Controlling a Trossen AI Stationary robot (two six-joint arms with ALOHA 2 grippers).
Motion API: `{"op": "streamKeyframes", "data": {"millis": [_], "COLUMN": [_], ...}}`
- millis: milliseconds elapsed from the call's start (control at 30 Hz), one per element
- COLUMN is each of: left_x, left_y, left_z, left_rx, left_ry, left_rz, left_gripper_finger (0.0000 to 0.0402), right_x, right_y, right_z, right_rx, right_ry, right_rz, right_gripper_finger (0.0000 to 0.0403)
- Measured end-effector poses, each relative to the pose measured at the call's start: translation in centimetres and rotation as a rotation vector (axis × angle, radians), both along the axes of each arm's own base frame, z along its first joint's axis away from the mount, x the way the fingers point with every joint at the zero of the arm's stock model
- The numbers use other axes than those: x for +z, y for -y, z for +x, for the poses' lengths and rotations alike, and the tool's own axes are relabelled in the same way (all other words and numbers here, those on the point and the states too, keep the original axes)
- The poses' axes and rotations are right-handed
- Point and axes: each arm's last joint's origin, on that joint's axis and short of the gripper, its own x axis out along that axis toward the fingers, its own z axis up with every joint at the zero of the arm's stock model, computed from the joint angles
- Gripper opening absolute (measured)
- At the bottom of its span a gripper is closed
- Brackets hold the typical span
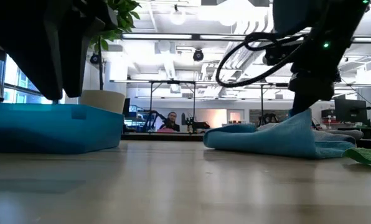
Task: Fold microfiber towels
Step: Fold the blue microfiber towel on the table
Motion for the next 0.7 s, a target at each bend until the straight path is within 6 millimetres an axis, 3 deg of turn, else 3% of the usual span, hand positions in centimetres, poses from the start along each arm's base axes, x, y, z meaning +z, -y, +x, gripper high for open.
{"op": "streamKeyframes", "data": {"millis": [300, 700], "left_x": [0.0, 0.0], "left_y": [-0.2, -0.3], "left_z": [0.3, 0.5], "left_rx": [0.0, -0.015], "left_ry": [0.015, 0.028], "left_rz": [-0.008, 0.01], "left_gripper_finger": [0.0126, 0.0126], "right_x": [0.2, -0.1], "right_y": [-0.1, -1.7], "right_z": [-1.1, -1.8], "right_rx": [-0.085, -0.173], "right_ry": [-0.039, -0.045], "right_rz": [-0.023, 0.141], "right_gripper_finger": [0.0, 0.0]}}
